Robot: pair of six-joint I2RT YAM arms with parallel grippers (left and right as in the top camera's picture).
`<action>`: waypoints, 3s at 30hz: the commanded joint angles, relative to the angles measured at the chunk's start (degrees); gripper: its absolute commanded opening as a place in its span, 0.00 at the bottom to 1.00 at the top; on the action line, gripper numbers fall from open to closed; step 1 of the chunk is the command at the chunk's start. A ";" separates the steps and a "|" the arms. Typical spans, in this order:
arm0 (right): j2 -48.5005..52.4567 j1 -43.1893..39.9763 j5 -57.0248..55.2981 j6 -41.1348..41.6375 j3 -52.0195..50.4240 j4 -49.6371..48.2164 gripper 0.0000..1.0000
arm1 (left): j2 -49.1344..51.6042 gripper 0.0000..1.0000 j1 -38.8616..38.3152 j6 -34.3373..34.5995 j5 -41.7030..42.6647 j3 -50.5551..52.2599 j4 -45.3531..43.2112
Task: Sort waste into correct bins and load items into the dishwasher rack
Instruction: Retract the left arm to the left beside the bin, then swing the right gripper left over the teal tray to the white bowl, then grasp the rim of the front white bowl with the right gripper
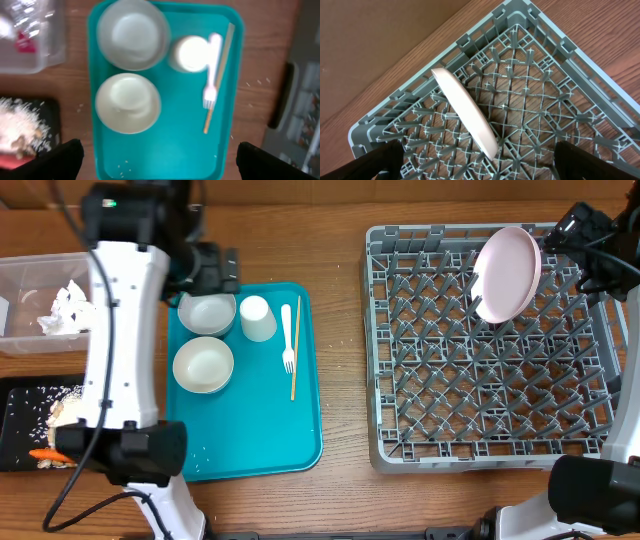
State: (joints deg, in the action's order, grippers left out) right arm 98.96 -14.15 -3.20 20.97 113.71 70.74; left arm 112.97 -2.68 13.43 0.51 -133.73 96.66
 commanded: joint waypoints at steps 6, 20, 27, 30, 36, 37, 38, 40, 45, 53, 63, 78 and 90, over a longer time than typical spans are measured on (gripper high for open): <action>-0.48 0.09 -0.17 0.09 0.68 -0.11 1.00 | 0.15 1.00 17.46 15.15 -2.40 0.28 -0.02; -0.48 0.09 12.00 0.17 0.68 -6.64 1.00 | 0.15 1.00 27.52 18.36 -1.62 0.28 0.13; -0.42 3.28 41.00 -4.31 0.66 -2.01 1.00 | 0.15 1.00 27.52 18.29 -4.15 0.28 -1.14; -0.39 9.40 38.14 -7.52 0.63 0.72 1.00 | 0.15 1.00 27.82 18.56 -4.07 0.28 -1.81; 1.49 27.74 24.37 -7.50 0.24 3.06 1.00 | 0.17 1.00 31.21 18.99 -3.89 0.28 -2.01; 2.16 30.69 23.41 -7.50 0.15 2.80 1.00 | 0.17 1.00 32.04 18.97 -3.89 0.28 -2.10; 3.04 33.51 22.64 -7.50 0.15 2.58 1.00 | 0.17 1.00 32.65 18.88 -4.00 0.28 -2.08; 5.27 39.19 21.03 -7.50 0.09 1.57 1.00 | 0.17 1.00 33.68 18.71 -4.09 0.28 -2.03; 11.41 48.61 17.38 -3.56 -0.02 -3.93 1.00 | 0.17 1.00 34.25 18.71 -4.07 0.28 -2.08; 20.76 56.08 17.33 -0.63 -0.02 -10.88 1.00 | 0.17 1.00 34.16 18.71 -4.04 0.28 -2.05; 30.27 61.46 17.33 0.35 -0.02 -17.77 0.96 | 0.17 1.00 34.16 18.71 -4.07 0.28 -2.08; 36.63 64.30 13.73 3.34 -0.02 -24.68 0.80 | 0.17 1.00 34.16 18.71 -4.04 0.28 -2.05; 37.68 64.28 13.68 3.32 -0.02 -24.41 0.46 | 0.17 1.00 34.16 18.71 -4.07 0.28 -2.05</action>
State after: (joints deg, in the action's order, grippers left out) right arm 136.05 50.19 10.98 24.21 113.67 46.37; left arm 112.97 31.86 31.42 -2.85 -133.73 94.72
